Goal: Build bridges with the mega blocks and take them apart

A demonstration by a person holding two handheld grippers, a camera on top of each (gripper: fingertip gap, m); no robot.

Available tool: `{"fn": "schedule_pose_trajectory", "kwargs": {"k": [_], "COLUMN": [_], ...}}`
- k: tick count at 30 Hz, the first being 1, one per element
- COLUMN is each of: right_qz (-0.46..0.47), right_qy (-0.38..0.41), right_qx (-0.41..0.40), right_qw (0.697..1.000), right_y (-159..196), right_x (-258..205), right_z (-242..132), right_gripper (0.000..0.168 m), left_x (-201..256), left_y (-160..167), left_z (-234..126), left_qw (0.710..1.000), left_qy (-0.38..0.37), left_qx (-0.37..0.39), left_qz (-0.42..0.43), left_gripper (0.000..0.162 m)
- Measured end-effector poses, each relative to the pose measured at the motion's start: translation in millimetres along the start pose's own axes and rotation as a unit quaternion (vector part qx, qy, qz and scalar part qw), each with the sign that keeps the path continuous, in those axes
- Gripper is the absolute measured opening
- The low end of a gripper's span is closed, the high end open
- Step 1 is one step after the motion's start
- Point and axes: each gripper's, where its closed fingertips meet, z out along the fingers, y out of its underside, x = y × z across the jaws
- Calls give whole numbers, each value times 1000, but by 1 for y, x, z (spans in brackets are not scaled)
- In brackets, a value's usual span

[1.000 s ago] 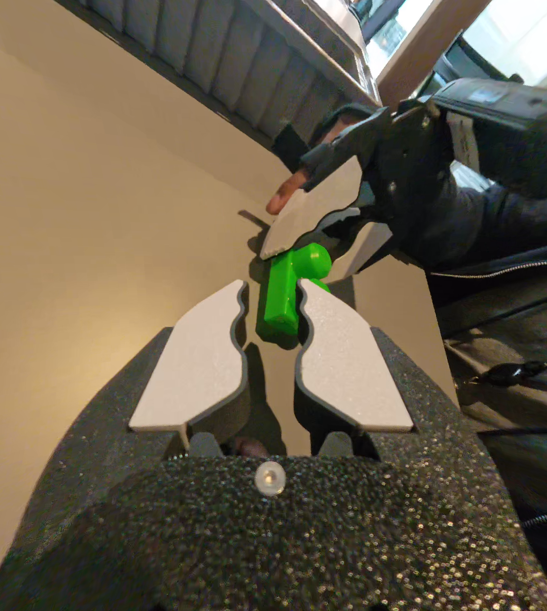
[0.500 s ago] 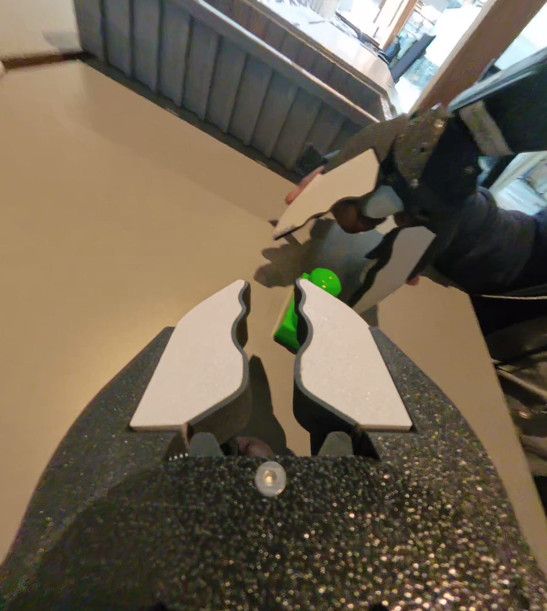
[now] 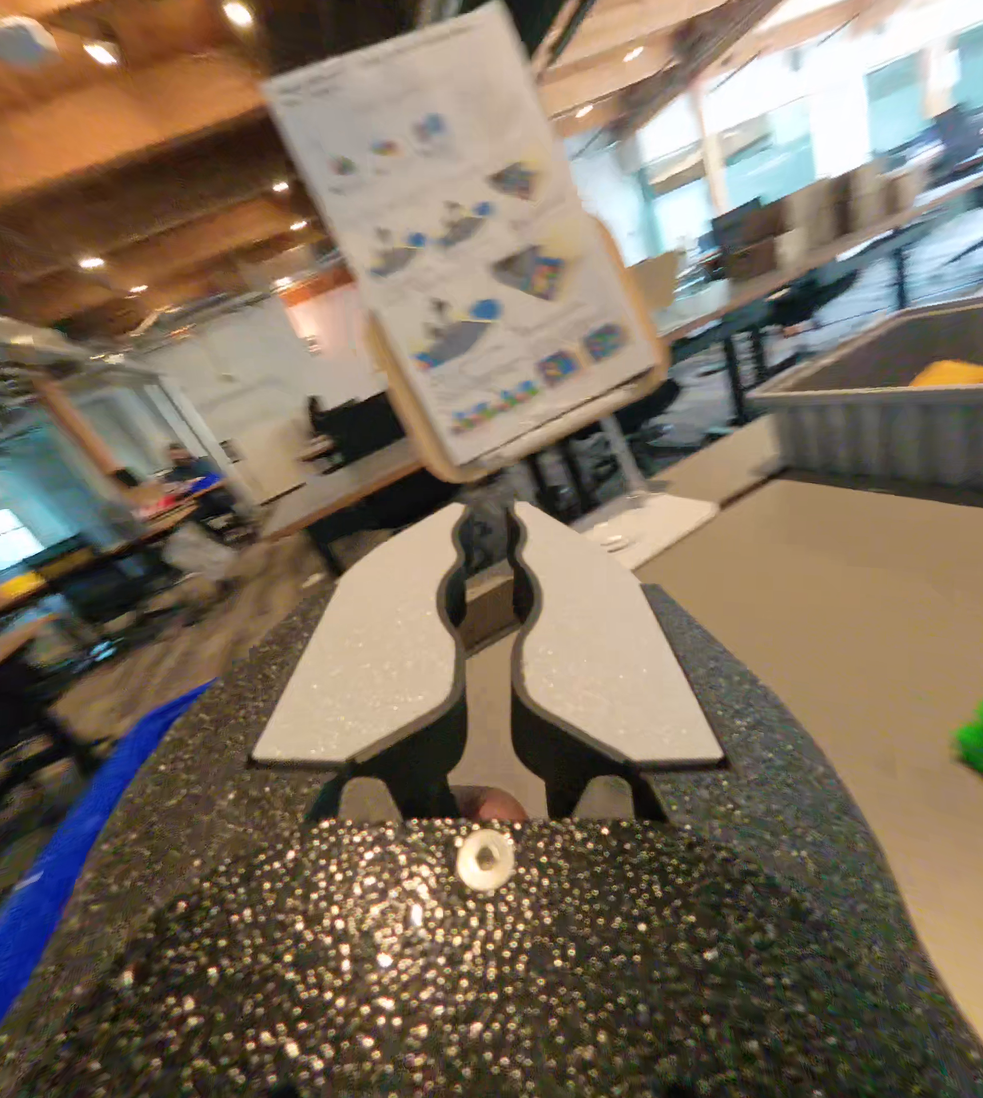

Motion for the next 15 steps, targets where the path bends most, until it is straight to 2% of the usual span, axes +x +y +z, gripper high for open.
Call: {"fn": "schedule_pose_trajectory", "kwargs": {"k": [4, 7, 11, 13, 15], "right_qz": [5, -16, -29, -31, -36], "right_qy": [-42, -58, -86, -103, -118], "right_qx": [19, 16, 29, 34, 32], "right_qw": [999, 998, 995, 994, 992], "right_y": [-11, -15, -21, -22, -19], "right_x": [-25, -42, -65, -76, -87], "right_z": [5, 10, 15, 19, 22], "right_gripper": [0, 0, 0, 0, 0], "left_x": [-101, -154, -172, -173, -182], "left_y": [8, 36, 102, 139, 182], "left_z": [-35, -42, -18, 4, 23], "left_qw": [991, 975, 942, 927, 902], "left_qy": [-60, -59, 11, 49, 63], "left_qx": [-121, -213, -327, -371, -423], "left_qz": [-15, -38, -72, -31, 48], "left_gripper": [19, 26, 42, 48, 53]}}
